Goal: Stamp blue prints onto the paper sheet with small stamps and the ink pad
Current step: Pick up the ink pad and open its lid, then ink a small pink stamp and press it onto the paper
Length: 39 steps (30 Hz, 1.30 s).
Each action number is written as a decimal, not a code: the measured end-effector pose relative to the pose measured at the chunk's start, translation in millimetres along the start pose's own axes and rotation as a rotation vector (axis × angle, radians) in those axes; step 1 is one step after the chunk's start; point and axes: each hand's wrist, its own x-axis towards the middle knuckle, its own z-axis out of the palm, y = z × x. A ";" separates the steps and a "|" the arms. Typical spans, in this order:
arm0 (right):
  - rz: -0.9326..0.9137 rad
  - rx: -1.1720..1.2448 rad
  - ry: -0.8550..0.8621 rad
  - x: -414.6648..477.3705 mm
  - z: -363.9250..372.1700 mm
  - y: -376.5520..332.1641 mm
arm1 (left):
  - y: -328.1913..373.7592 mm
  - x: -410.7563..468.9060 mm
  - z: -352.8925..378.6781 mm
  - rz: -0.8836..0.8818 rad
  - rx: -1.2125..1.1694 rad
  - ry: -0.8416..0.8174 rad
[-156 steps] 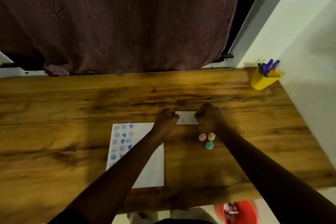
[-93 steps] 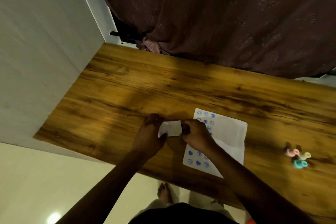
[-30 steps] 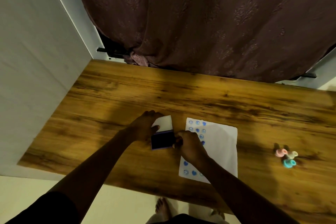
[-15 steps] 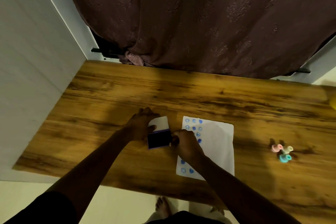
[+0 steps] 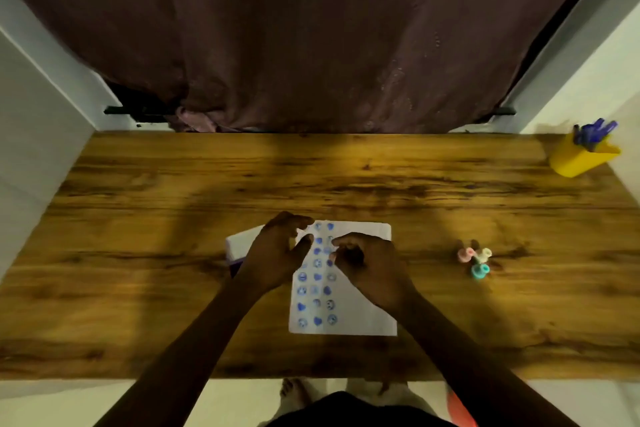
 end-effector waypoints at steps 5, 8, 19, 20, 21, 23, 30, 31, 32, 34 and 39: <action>0.050 -0.089 0.112 -22.3 -54.0 35.8 | 52.8 4.5 56.0 0.004 -0.076 -0.057; 0.072 -0.190 0.157 -32.6 -85.2 62.8 | 76.9 7.8 85.5 0.011 -0.101 -0.103; 0.122 -0.769 0.122 -31.0 -157.2 129.4 | 113.3 11.7 143.7 0.042 -0.138 -0.233; 0.121 -0.793 0.115 -30.0 -158.3 131.2 | 113.4 11.8 145.3 0.046 -0.139 -0.233; 0.119 -0.810 0.122 -29.9 -159.0 132.9 | 113.5 11.9 146.7 0.048 -0.141 -0.234; 0.102 -0.849 0.145 -29.5 -159.6 135.1 | 113.4 12.3 149.0 0.050 -0.141 -0.235; 0.047 -0.480 0.176 -19.4 -160.9 125.1 | 118.7 16.3 144.2 0.056 -0.208 -0.202; 0.069 -0.328 0.162 -17.1 -160.1 120.6 | 119.5 16.4 142.1 0.045 -0.241 -0.195; 0.079 -0.190 0.140 -14.2 -158.2 115.3 | 120.0 16.1 139.7 0.032 -0.271 -0.185; 0.073 -0.032 0.117 -10.1 -153.0 104.0 | 121.2 15.6 134.5 0.005 -0.331 -0.159; 0.099 0.190 0.073 -4.0 -135.2 80.4 | 117.1 12.6 116.3 -0.022 -0.352 -0.045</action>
